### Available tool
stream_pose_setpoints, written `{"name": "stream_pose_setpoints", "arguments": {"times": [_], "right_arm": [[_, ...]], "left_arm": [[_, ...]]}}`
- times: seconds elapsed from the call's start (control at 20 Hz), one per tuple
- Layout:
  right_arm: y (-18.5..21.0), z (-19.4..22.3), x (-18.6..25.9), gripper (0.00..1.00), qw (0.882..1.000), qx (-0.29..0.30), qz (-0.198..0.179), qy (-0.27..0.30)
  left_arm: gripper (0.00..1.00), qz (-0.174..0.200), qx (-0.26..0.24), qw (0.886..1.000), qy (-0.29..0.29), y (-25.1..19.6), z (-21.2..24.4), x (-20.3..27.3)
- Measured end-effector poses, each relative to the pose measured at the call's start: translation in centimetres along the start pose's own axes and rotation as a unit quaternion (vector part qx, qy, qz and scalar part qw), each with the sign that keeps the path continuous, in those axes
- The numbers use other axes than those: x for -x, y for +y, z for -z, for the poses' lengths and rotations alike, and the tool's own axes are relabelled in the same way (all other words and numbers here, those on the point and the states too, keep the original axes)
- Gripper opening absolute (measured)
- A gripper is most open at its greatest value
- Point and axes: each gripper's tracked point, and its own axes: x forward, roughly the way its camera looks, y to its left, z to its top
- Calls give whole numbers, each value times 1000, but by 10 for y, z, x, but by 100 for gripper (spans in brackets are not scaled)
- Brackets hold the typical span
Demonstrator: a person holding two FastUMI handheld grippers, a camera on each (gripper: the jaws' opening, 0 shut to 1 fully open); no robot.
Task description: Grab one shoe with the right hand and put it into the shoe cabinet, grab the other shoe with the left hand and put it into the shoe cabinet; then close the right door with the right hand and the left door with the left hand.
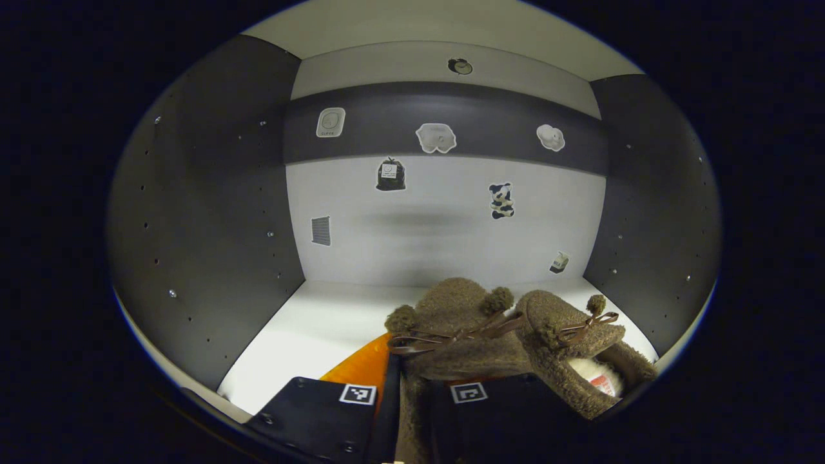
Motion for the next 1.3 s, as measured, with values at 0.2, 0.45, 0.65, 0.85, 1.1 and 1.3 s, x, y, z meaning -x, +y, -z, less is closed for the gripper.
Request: {"name": "stream_pose_setpoints", "arguments": {"times": [0.2, 0.45, 0.65, 0.85, 1.1, 1.3], "right_arm": [[-6, -3, 5, 92, 1000, -1, 6, -4], [-12, -1, 1, 92, 1000, 0, 8, 0], [-9, -3, -7, 92, 1000, -6, -1, -3], [-1, -1, -16, 92, 1000, -8, -14, -2], [4, -3, -20, 92, 1000, -5, -19, -8], [1, -1, -22, 92, 1000, -14, -17, -8]], "left_arm": [[47, -3, 9, 1000, 0, 5, 3, 4], [85, 0, 12, 1000, -6, 11, 5, 14], [89, 9, 27, 999, -20, 15, 3, 34], [91, 29, 28, 999, -8, 13, 13, 36], [93, 45, 6, 999, -6, 4, 12, 48], [95, 61, -2, 998, -36, 4, 9, 65]]}}
